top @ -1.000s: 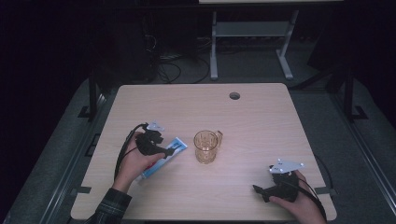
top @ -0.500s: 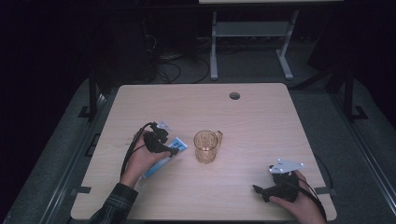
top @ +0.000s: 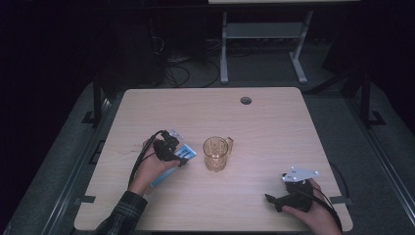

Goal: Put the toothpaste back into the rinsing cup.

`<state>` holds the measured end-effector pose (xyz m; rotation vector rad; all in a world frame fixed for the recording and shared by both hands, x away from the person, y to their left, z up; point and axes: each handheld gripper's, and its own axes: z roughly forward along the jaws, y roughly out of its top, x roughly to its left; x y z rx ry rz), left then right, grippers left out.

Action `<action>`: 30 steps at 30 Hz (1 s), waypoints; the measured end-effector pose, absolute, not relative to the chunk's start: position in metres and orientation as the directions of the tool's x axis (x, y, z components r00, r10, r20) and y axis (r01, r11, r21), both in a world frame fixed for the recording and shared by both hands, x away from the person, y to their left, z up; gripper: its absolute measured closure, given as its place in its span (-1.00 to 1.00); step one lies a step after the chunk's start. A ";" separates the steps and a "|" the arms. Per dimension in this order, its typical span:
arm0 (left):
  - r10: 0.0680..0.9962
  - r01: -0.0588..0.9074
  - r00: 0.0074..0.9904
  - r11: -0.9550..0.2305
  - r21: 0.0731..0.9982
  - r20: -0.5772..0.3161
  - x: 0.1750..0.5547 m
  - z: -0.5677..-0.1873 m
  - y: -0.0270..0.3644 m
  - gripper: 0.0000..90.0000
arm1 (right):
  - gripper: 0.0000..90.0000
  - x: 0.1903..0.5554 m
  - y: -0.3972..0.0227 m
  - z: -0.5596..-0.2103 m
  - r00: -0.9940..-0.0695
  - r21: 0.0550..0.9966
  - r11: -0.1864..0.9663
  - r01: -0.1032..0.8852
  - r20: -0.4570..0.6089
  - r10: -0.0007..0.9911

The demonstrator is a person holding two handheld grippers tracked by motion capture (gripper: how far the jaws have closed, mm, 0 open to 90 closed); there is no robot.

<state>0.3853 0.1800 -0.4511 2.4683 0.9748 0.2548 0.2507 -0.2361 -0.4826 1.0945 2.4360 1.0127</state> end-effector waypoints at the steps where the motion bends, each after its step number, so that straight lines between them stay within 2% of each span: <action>1: 0.682 0.592 0.731 -0.639 0.491 0.006 0.385 -0.451 0.180 -0.37 | -0.99 0.251 -0.236 -0.483 -0.672 0.701 0.466 0.540 0.026 0.740; 12: 0.666 0.577 0.746 -0.654 0.489 0.010 0.383 -0.450 0.179 -0.21 | -0.99 0.251 -0.236 -0.483 -0.671 0.701 0.466 0.541 0.026 0.741; 14: 0.663 0.575 0.749 -0.655 0.490 0.008 0.382 -0.449 0.178 -0.12 | -0.99 0.251 -0.236 -0.483 -0.672 0.701 0.466 0.541 0.026 0.740; 30: 0.682 0.596 0.731 -0.642 0.483 0.003 0.381 -0.448 0.177 0.05 | -0.99 0.251 -0.236 -0.483 -0.672 0.701 0.466 0.540 0.026 0.740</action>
